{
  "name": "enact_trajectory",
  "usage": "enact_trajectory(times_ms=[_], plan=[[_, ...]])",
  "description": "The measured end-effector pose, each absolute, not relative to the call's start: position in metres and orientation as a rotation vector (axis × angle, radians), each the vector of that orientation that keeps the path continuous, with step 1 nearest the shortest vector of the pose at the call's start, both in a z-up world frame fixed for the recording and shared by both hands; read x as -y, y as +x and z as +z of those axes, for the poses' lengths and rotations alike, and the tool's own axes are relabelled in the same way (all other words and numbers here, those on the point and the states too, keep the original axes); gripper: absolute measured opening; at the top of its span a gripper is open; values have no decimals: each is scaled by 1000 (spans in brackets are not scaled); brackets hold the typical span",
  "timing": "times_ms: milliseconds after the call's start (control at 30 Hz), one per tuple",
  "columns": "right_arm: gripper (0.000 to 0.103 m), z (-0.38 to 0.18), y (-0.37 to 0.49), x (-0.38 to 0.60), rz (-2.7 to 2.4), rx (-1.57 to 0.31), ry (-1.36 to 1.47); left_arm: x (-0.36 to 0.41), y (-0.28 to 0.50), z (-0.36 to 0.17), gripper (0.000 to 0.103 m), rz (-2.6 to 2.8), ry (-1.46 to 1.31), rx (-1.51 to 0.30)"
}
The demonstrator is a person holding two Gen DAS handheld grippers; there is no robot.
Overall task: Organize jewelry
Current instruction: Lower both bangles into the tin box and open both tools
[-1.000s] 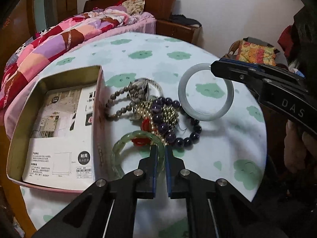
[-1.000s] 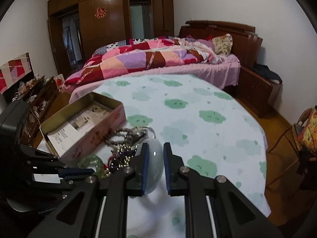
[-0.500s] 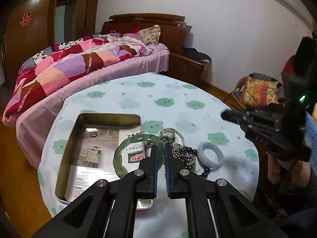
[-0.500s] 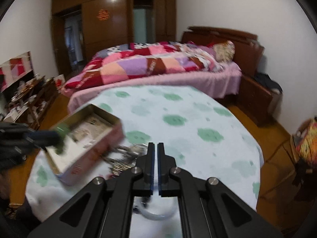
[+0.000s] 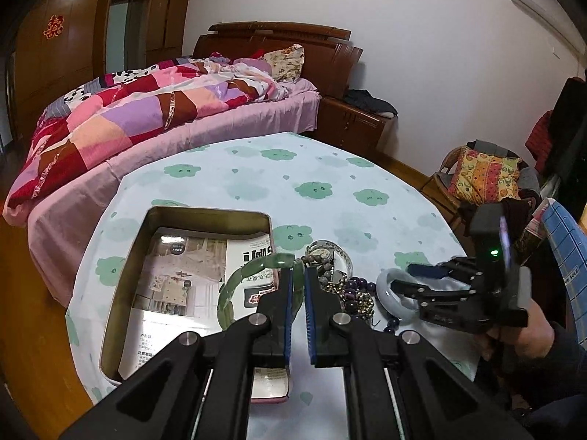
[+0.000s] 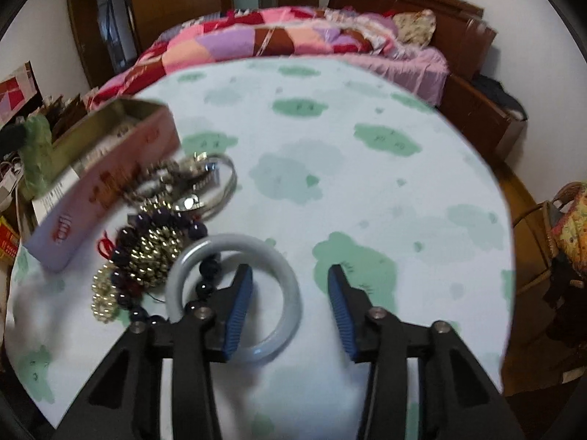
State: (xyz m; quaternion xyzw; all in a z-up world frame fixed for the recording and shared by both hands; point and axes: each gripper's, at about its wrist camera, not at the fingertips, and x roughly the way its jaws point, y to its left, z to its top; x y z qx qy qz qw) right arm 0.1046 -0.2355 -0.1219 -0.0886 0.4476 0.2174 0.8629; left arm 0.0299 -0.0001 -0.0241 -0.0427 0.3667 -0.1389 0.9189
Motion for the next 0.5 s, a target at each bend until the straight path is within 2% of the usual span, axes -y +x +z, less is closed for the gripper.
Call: enact_trajectory(times_ms=[33,67,100,500], plan=[[23,-120,104,237,458,-920,-187,-1,31,-24,5,-285,-88,-754],[15,-119,104,238,469,-925,-176,-1,31,-24,5,-284,-87,-752],[12,-119,104,240,478,-929,-155,-2,32,-23,5,-283,-86,-750],[13,-61,98,220,536,-769,-91,-27,59,-15,5,-216,-50,-713]])
